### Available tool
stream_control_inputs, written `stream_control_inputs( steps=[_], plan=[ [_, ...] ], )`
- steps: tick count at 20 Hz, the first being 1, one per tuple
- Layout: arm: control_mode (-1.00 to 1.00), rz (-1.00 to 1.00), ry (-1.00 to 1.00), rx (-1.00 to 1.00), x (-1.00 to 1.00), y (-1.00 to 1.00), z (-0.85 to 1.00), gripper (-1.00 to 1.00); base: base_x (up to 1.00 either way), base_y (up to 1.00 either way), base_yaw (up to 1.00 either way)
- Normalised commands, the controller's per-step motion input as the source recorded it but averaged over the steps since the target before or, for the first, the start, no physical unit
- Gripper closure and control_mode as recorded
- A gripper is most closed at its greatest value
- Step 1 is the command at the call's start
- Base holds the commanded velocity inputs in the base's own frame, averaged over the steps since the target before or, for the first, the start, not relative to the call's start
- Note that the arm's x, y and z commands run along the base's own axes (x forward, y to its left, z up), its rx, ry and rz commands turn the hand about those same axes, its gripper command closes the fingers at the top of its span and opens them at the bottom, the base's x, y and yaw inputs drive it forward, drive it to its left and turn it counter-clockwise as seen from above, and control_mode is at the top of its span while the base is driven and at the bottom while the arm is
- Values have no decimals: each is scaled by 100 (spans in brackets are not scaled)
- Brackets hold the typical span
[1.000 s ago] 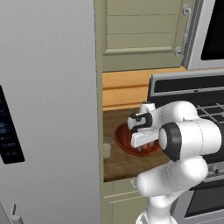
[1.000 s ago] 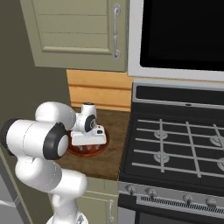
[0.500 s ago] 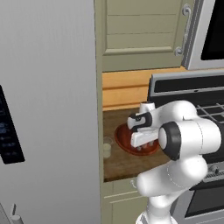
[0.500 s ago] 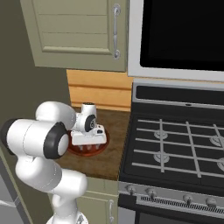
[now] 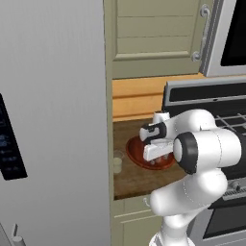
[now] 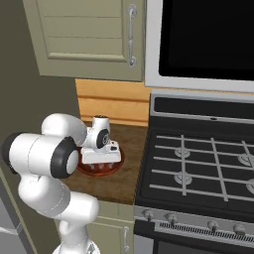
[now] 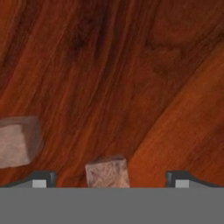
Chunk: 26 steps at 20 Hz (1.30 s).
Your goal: Grab a lemon wedge from the fridge and one ice cube from the ice bowl, and put them in the glass of lemonade.
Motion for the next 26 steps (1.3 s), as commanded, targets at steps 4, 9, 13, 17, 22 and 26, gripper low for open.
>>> stream_control_inputs(
  steps=[4, 9, 13, 17, 22, 26],
  plan=[
    [-100, 0, 0, 0, 0, 0, -8, 100, 0, 0, 0],
    [-100, 0, 0, 1, 0, 0, -20, 100, 0, 0, 0],
    [-100, 0, 0, 0, 0, 0, -10, 100, 0, 0, 0],
    [-100, 0, 2, 0, 0, 0, -3, 100, 0, 0, 0],
    [-100, 0, -1, 1, -2, 0, 2, 100, 0, 0, 0],
    [-100, 3, -5, 6, 3, 0, 33, 100, 0, 0, 0]
  ],
)
